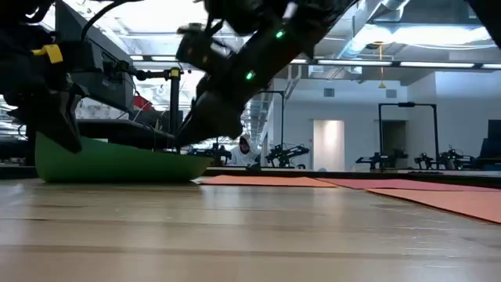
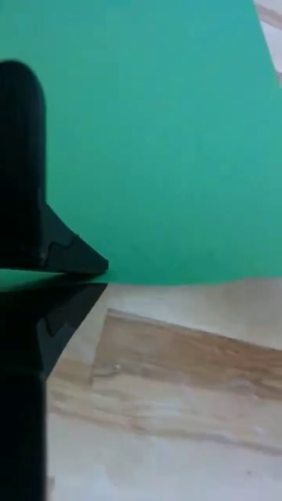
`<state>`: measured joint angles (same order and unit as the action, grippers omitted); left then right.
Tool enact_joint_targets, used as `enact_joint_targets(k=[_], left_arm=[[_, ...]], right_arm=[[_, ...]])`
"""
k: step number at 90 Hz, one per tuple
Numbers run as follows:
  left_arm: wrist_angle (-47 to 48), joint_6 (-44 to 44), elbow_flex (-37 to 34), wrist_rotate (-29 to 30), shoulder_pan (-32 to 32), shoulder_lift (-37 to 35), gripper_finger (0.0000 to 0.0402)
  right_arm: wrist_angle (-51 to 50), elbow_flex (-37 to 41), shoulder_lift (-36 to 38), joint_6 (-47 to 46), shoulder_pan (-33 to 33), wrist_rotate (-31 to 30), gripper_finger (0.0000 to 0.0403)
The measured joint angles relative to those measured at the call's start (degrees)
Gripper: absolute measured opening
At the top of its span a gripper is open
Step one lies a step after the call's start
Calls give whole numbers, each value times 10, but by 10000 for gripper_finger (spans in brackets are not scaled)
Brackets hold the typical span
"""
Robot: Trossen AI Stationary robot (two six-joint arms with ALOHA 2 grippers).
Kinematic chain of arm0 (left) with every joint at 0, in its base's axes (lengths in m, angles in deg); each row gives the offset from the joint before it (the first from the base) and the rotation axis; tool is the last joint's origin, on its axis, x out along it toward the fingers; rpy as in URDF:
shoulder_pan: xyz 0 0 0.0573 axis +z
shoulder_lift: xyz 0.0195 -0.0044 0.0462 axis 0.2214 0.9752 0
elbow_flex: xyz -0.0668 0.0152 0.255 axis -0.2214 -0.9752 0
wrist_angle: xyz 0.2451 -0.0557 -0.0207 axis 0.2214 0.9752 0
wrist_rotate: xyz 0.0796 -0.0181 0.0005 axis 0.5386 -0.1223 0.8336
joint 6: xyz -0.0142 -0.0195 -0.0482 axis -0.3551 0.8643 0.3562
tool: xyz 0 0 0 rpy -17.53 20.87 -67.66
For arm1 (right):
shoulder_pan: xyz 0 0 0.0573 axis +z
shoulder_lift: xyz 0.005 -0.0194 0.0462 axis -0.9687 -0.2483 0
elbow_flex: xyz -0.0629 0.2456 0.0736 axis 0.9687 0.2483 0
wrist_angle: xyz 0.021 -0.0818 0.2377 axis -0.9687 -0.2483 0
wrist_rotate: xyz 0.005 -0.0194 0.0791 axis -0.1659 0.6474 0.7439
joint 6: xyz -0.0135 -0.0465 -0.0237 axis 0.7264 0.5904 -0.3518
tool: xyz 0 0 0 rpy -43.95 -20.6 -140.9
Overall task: Organize paper
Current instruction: Put the green paper on the top left of the table
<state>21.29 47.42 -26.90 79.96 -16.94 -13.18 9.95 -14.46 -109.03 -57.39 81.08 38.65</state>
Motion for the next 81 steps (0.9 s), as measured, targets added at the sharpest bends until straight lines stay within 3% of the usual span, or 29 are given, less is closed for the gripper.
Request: enact_joint_targets(k=[15,29,41,65,81], left_arm=[[0,-2,9,0,-1,0,0],[3,-19,25,0,-1,0,0],[2,-34,36,0,-1,0,0],[3,-39,49,0,-1,0,0],[3,-42,54,0,-1,0,0]], right_arm=[[-7,-17,-18,4,-1,-42,214],[-28,-18,-18,6,-11,-44,195],[-38,-18,-18,6,-20,-48,149],[-45,-18,-18,3,-21,-47,19],[-50,-18,-18,-34,-19,-47,2]])
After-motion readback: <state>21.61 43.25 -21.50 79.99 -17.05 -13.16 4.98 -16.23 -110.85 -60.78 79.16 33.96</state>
